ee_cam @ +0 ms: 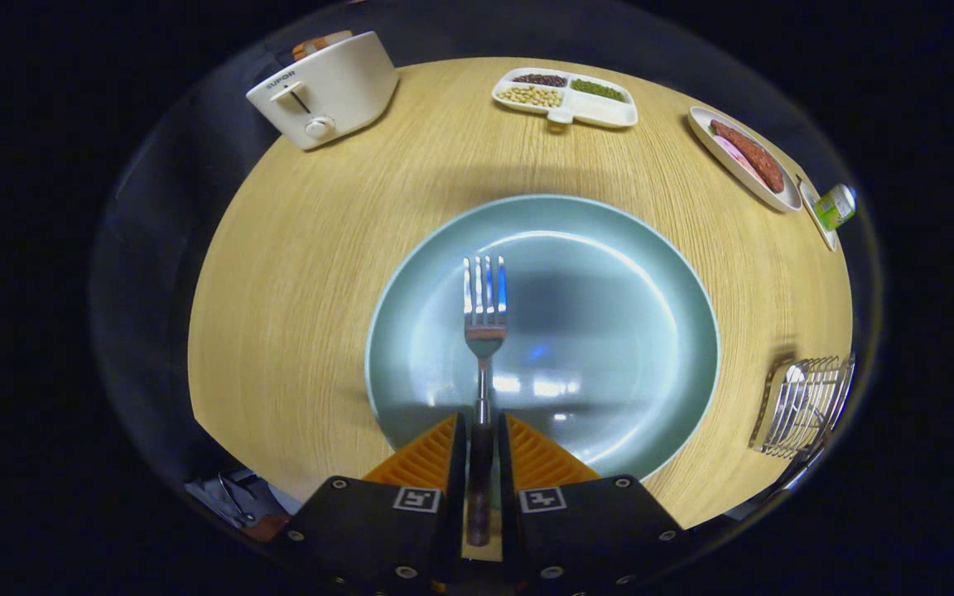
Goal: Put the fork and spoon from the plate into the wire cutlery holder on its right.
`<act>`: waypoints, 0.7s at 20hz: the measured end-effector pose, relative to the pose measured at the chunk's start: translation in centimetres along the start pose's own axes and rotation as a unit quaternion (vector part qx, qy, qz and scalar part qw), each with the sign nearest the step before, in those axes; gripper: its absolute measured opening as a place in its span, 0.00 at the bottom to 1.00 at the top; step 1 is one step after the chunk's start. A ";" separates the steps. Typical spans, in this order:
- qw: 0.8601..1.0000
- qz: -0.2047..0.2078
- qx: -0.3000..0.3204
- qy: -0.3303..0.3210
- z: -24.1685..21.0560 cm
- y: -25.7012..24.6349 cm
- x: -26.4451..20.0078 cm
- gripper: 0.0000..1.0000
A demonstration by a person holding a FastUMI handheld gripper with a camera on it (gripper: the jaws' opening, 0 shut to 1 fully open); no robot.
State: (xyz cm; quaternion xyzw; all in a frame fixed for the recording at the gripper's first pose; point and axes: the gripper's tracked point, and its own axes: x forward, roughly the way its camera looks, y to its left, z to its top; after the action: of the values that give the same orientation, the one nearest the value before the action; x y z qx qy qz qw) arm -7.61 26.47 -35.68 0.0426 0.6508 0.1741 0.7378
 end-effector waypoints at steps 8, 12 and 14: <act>0.996 0.063 0.032 -0.052 0.6 -1.5 -4.9 0.05; 0.993 0.040 0.064 -0.089 -0.6 -7.3 -10.6 0.05; 0.992 0.021 0.073 -0.097 -1.5 -10.6 -13.0 0.05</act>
State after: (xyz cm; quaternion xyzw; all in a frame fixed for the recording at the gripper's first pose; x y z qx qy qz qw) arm -8.17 12.23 -26.71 0.1269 0.5858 0.1366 0.7887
